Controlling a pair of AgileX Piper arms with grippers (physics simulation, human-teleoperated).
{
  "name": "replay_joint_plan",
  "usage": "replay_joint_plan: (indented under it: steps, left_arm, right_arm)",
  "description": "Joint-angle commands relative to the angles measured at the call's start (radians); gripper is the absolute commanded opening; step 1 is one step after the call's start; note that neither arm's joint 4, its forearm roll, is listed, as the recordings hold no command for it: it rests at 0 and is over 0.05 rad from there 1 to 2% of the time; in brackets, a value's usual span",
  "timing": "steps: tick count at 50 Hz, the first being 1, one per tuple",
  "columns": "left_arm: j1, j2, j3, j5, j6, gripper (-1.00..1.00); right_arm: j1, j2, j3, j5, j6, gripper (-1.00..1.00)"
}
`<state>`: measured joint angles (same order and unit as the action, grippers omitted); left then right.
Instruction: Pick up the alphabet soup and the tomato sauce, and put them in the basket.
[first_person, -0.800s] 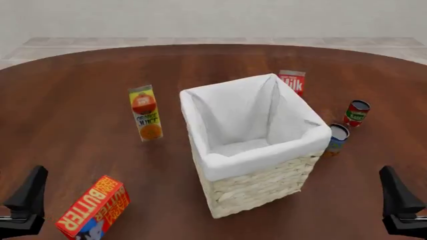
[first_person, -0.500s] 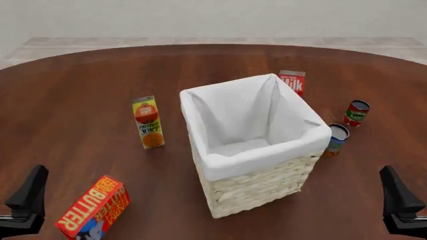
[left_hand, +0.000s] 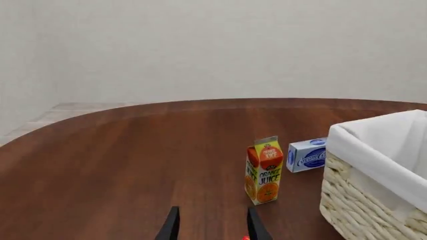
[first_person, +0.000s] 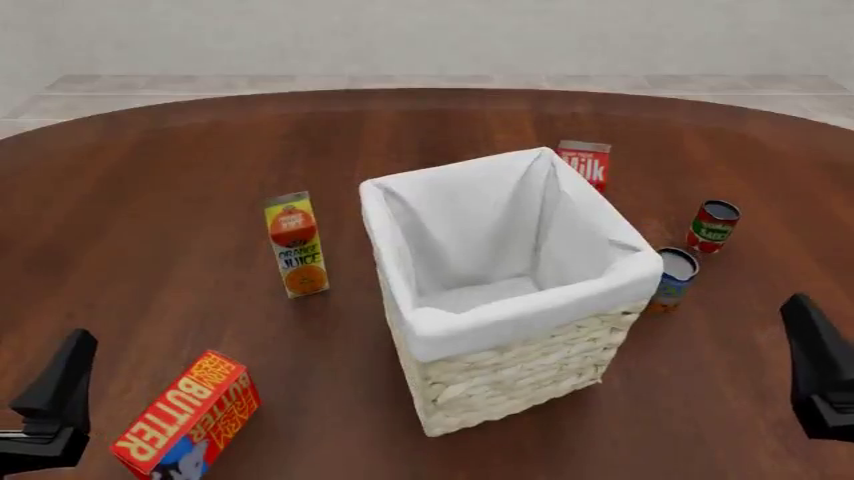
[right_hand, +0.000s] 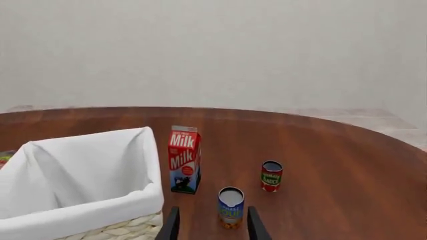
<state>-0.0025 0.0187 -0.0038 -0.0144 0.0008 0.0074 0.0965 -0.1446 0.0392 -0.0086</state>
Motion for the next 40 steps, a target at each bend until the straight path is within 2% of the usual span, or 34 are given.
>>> replay_joint_plan:
  steps: [1,21,36,40]
  left_arm:
    - [-0.001,0.001,0.000,-0.001,0.000,1.00]
    - [-0.001,0.002,0.000,-0.003,0.000,1.00]
    - [-0.002,0.004,0.000,-0.004,0.000,1.00]
    - [-0.002,0.004,0.000,-0.004,0.000,1.00]
  right_arm:
    - [-0.004,0.098,-0.107,0.006,-0.004,1.00]
    - [-0.003,0.314,-0.216,-0.002,-0.010,1.00]
    - [-0.044,0.452,-0.285,0.001,0.009,1.00]
    - [-0.047,0.485,-0.295,-0.002,-0.011,1.00]
